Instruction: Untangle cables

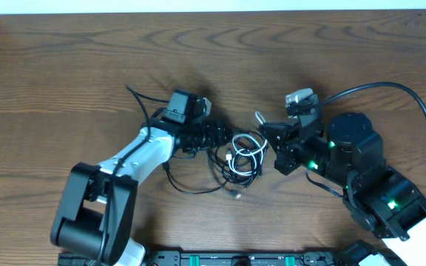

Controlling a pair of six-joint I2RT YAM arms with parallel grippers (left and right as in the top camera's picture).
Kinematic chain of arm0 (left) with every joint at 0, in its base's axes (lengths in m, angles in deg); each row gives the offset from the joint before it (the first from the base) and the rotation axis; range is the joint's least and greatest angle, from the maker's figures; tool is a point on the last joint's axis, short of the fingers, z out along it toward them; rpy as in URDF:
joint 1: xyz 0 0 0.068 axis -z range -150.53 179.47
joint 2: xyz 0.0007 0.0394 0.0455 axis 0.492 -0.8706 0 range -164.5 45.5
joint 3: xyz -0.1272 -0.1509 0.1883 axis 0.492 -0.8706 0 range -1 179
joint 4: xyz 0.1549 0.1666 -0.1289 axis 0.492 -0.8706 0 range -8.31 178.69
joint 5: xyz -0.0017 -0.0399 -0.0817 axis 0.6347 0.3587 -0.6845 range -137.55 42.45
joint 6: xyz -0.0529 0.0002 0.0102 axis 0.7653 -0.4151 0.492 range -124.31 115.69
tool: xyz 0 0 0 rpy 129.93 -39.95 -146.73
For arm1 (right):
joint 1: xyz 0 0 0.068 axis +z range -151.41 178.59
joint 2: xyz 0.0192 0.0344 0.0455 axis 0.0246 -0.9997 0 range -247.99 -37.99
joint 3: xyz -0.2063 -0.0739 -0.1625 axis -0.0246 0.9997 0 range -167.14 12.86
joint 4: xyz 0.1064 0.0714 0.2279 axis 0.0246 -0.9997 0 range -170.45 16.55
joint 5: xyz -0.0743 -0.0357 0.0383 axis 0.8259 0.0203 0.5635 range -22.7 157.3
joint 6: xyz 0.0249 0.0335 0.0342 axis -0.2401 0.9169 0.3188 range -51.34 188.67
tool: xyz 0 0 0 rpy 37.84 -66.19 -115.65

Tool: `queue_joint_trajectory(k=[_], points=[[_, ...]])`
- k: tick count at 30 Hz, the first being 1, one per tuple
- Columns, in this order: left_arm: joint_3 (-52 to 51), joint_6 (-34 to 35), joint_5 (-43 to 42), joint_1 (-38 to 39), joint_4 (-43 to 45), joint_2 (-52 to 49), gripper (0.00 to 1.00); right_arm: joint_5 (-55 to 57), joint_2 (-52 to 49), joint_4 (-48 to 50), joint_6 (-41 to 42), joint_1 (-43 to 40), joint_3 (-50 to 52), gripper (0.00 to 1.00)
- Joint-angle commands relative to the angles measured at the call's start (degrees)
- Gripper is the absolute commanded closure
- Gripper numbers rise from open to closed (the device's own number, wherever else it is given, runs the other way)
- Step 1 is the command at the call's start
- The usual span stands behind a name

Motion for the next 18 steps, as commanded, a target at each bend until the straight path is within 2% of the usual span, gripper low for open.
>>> queue_joint_trajectory(k=[1,7,12,16,18], points=[[1.16,-2.16,-9.27,-2.19,-0.11,4.81,0.24,3.45,-1.29,-0.17,-1.25,-0.09,-0.28,0.99],[1.16,-7.87,-11.28,-3.26,-0.52,9.6,0.24,8.07,-2.99,-2.21,1.97,-0.42,-0.28,0.99],[1.16,-8.07,-10.47,-3.19,-1.31,10.23,0.24,19.52,-3.98,-9.84,6.54,-1.66,-0.28,0.99],[1.16,-7.98,-10.51,-2.23,-3.17,10.23,0.24,20.02,-4.0,-10.64,6.47,-3.37,-0.28,0.99],[1.16,-5.51,-10.54,-1.11,-4.13,10.25,0.24,20.04,-4.0,-9.44,6.47,-4.28,-0.28,0.99]])
